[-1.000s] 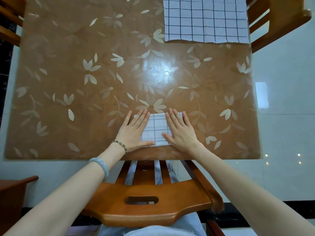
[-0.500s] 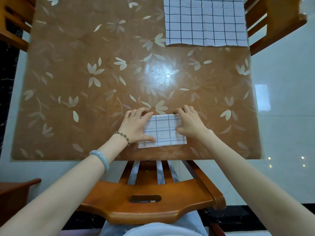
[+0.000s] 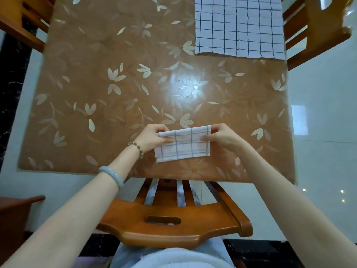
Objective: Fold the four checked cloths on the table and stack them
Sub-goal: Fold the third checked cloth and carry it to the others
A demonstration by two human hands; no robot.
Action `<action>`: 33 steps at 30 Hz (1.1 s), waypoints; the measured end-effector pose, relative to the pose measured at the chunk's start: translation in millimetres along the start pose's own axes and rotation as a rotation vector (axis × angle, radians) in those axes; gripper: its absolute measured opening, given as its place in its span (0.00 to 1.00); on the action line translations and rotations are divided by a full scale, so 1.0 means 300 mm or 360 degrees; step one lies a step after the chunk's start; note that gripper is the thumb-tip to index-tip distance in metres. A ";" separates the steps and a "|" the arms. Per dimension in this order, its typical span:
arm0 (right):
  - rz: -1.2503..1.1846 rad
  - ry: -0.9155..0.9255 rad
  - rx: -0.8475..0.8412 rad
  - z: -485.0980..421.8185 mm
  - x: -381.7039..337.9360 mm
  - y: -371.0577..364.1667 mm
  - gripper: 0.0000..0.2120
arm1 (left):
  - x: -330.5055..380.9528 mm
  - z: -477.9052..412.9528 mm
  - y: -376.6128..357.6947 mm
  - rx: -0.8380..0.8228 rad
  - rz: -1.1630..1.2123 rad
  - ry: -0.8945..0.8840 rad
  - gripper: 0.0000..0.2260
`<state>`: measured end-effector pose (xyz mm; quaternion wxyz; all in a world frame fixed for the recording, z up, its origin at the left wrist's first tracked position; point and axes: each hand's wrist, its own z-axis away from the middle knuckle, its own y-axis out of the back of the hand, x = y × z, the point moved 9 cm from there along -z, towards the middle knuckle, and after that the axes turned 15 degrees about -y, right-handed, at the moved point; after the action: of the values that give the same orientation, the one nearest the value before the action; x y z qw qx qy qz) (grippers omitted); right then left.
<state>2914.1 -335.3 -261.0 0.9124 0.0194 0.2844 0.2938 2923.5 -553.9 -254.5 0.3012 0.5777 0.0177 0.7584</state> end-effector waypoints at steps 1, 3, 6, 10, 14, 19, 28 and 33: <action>-0.0153 -0.0024 -0.0058 0.003 0.006 -0.005 0.10 | -0.006 0.024 0.023 0.0082 0.0107 0.0040 0.06; -0.0376 -0.0076 -0.0148 0.004 0.007 -0.027 0.15 | -0.017 0.061 0.058 0.0239 0.0361 0.0110 0.06; -0.0418 -0.0066 -0.0236 0.018 -0.059 -0.088 0.18 | -0.022 0.134 0.114 0.0500 0.0760 0.0190 0.12; -0.0432 0.0003 -0.0183 0.048 -0.190 -0.148 0.17 | -0.021 0.247 0.187 0.0802 0.1167 0.0253 0.10; -0.0358 0.0114 -0.0227 0.095 -0.343 -0.255 0.14 | -0.068 0.387 0.263 0.1090 0.1379 0.0271 0.12; -0.0194 0.0252 -0.0335 0.163 -0.520 -0.467 0.09 | -0.162 0.606 0.370 0.1434 0.1497 0.0297 0.08; 0.0147 0.0389 -0.0446 0.263 -0.714 -1.015 0.08 | -0.367 1.083 0.648 0.2100 0.1326 0.0265 0.05; 0.0111 0.0344 -0.0451 0.326 -0.776 -1.356 0.07 | -0.530 1.336 0.830 0.2119 0.1323 0.0259 0.03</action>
<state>3024.5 -786.1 -143.3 0.8594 -0.1311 0.3356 0.3627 3194.3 -962.2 -165.6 -0.4185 0.5386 0.2726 0.6786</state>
